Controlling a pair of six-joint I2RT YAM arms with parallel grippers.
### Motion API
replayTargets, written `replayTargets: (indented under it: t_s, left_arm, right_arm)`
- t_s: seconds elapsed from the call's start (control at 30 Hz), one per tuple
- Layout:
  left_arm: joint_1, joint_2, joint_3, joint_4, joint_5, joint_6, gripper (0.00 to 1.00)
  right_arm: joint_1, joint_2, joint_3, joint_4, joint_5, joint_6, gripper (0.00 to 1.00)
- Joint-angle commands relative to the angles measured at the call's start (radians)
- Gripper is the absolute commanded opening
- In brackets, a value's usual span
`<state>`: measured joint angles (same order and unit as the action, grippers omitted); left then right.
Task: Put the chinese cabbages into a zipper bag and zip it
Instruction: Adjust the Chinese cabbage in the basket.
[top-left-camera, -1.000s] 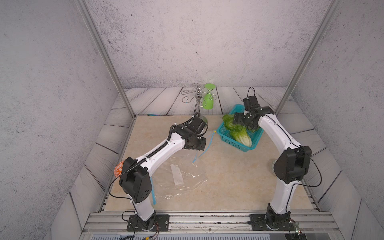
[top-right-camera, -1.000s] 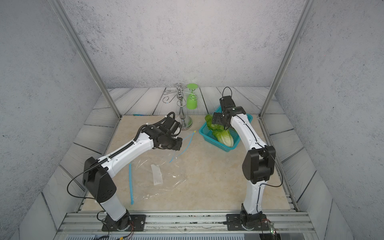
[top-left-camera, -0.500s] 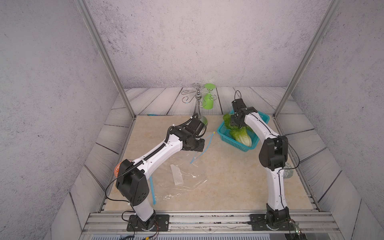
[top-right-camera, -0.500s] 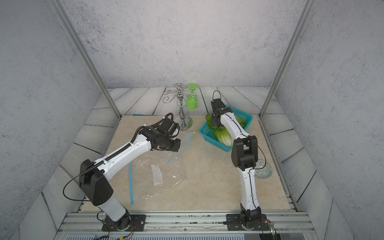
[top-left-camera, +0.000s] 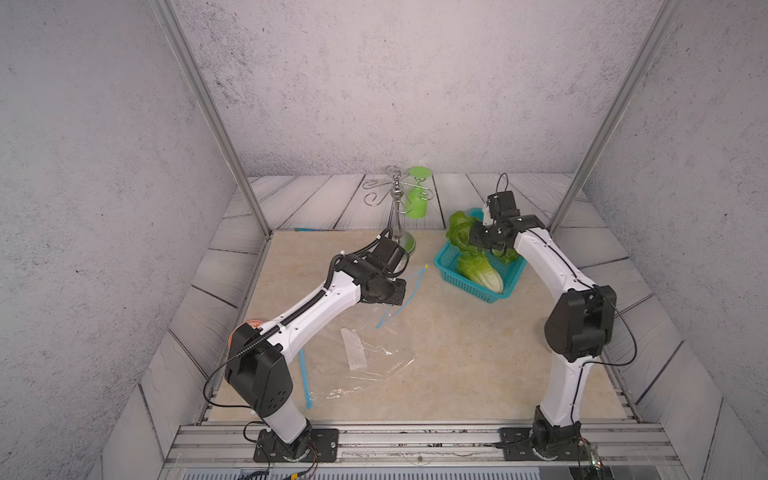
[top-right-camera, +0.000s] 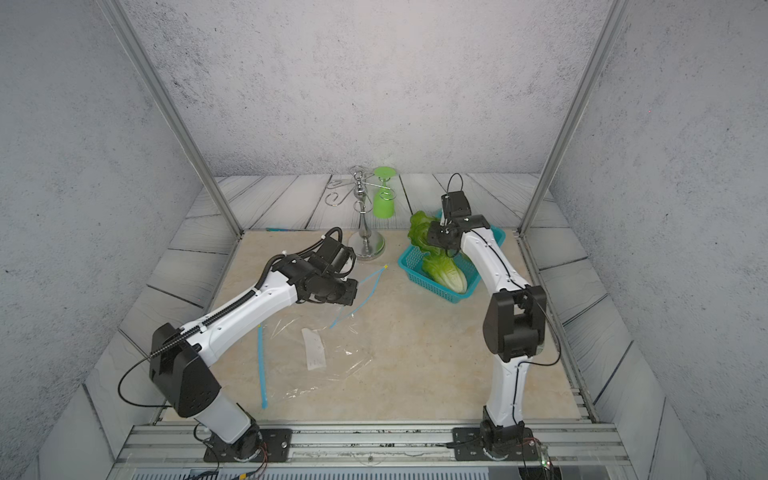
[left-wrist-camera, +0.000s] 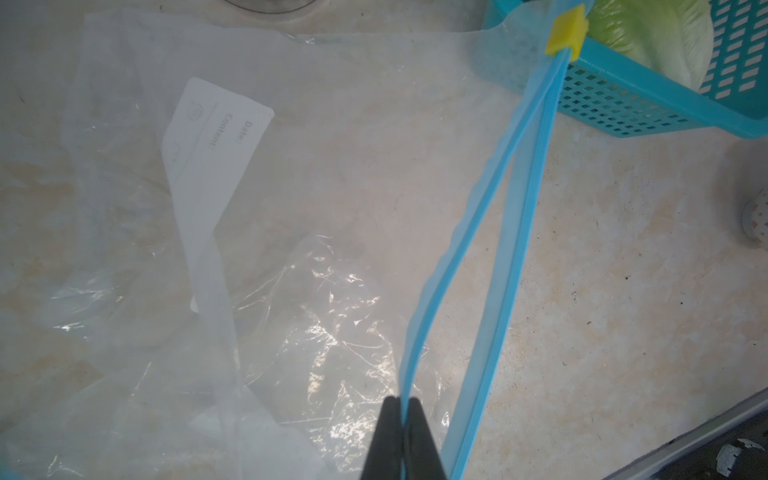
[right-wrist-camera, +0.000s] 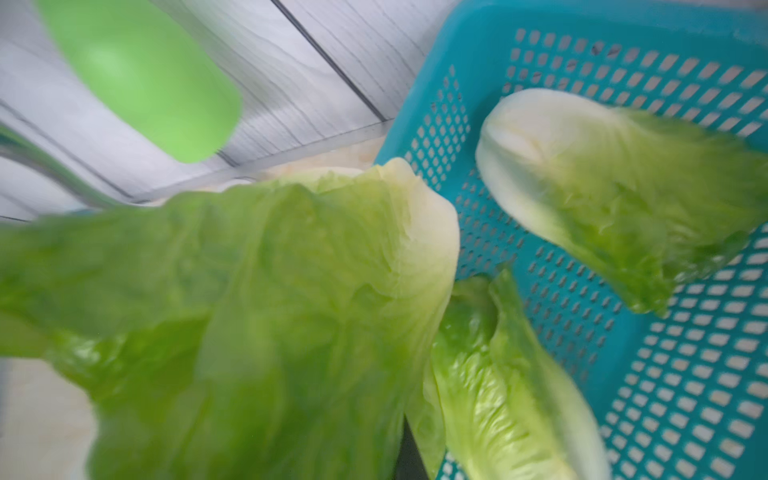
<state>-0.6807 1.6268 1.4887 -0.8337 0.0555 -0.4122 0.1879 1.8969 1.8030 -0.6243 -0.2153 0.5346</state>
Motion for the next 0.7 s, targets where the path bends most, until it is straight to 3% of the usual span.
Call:
replayTargets:
  t_s: [0.0, 0.1, 0.23, 0.3, 0.4, 0.43, 0.57, 0.67]
  left_arm:
    - [0.006, -0.032, -0.025, 0.022, 0.015, -0.011, 0.0]
    - [0.006, -0.03, -0.03, 0.035, 0.022, -0.011, 0.0]
    - [0.006, -0.023, -0.016, 0.03, 0.02, -0.004, 0.0]
    - [0.006, -0.025, -0.02, 0.036, 0.014, -0.002, 0.0]
    - [0.006, -0.017, -0.018, 0.041, 0.021, -0.003, 0.0]
    - [0.006, -0.014, -0.014, 0.038, 0.024, -0.003, 0.0]
    - [0.006, -0.008, -0.002, 0.034, 0.023, 0.001, 0.0]
    - [0.006, -0.006, 0.003, 0.033, 0.015, 0.002, 0.0]
  right_arm:
    - [-0.071, -0.109, -0.184, 0.363, -0.411, 0.32, 0.09]
    - [-0.129, -0.098, -0.319, 0.588, -0.526, 0.525, 0.12]
    - [-0.217, -0.018, -0.398, 0.598, -0.585, 0.596, 0.2]
    - [-0.24, 0.012, -0.368, 0.442, -0.543, 0.497, 0.27]
    - [-0.246, 0.034, -0.262, 0.151, -0.347, 0.283, 0.38]
    - [-0.246, 0.033, -0.235, 0.092, -0.286, 0.239, 0.46]
    - [-0.246, -0.003, -0.172, -0.067, -0.07, 0.129, 0.7]
    - [-0.245, -0.059, -0.152, -0.12, -0.008, 0.057, 0.86]
